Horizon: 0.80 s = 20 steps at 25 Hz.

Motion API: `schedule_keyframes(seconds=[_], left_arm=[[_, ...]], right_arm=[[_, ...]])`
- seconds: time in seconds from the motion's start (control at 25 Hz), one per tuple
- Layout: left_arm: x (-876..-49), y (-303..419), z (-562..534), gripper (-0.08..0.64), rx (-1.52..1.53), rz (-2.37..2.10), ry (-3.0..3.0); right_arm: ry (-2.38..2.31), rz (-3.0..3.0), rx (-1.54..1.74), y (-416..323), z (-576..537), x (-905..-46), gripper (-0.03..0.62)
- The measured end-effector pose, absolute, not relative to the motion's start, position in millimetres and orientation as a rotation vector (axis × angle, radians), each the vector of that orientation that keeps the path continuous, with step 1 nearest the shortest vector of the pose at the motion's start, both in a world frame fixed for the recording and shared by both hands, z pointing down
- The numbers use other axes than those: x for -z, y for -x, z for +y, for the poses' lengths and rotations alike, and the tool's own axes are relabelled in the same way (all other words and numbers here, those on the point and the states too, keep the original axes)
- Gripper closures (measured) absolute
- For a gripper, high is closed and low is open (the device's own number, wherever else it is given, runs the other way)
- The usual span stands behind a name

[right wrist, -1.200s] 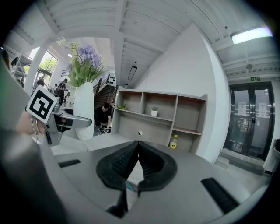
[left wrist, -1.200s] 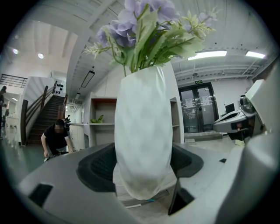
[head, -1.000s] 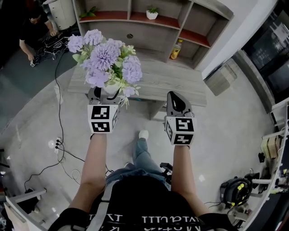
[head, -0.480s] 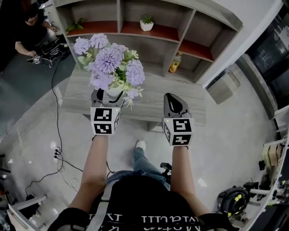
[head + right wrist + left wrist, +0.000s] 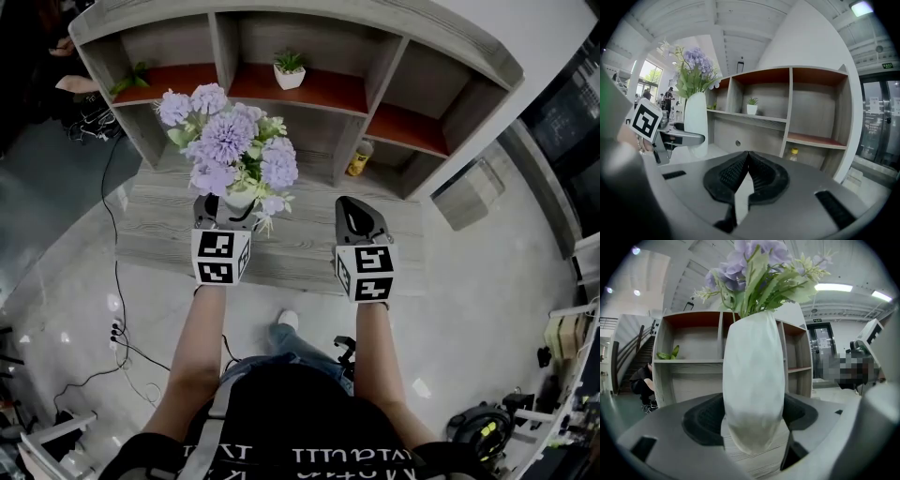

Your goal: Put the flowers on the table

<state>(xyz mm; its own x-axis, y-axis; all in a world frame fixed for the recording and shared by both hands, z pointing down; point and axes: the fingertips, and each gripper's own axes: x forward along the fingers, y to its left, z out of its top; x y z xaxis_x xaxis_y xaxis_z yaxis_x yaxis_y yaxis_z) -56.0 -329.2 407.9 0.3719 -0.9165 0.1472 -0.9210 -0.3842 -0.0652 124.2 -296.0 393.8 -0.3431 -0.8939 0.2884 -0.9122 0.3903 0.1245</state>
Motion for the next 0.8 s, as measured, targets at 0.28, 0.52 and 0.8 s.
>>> schedule_keyframes(seconds=[0.28, 0.52, 0.8], left_arm=[[-414.3, 49.1, -340.0, 0.192, -0.17, -1.723, -2.577], [-409.2, 51.8, -336.9, 0.192, -0.2, -1.73, -2.6], [-419.7, 48.2, -345.0, 0.192, -0.219, -1.666, -2.643]], right_arm=[[-1.504, -2.366, -0.079, -118.6, -315.2, -398.6, 0.577], [-1.458, -2.394, -0.107, -107.0, -314.3, -395.7, 0.577], [-1.437, -2.423, -0.156, -97.7, -316.5, -402.9, 0.577]])
